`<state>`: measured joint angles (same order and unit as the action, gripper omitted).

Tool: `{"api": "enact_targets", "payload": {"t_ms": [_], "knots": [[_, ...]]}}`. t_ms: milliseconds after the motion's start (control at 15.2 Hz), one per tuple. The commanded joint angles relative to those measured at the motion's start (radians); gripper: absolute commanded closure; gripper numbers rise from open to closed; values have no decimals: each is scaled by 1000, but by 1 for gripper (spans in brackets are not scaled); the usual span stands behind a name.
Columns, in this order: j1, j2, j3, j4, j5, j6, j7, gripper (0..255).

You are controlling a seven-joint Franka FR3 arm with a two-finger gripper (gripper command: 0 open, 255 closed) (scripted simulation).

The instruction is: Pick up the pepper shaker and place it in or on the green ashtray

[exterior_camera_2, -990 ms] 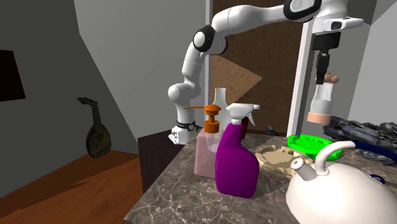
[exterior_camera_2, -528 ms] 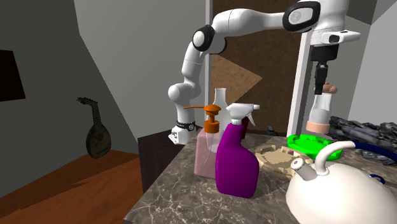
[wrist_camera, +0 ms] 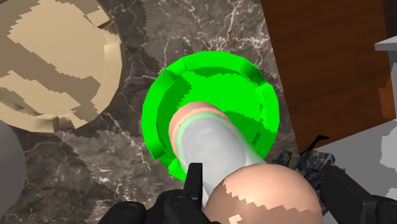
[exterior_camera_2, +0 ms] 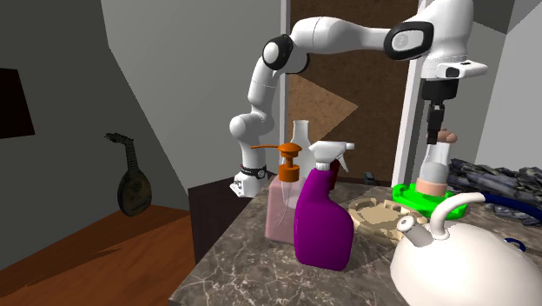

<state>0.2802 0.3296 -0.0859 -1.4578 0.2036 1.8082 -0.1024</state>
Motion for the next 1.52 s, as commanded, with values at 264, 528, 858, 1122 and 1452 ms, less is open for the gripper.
{"api": "enact_targets", "payload": {"t_ms": [264,528,858,1122,1452], "knots": [[0,-1,0,-28,1,27,-5,255],[0,-1,0,-28,1,27,-5,0],[0,-1,0,-28,1,27,-5,0],[-14,-1,-6,99,-2,-100,1,0],[-14,-1,-6,99,-2,-100,1,0]]}}
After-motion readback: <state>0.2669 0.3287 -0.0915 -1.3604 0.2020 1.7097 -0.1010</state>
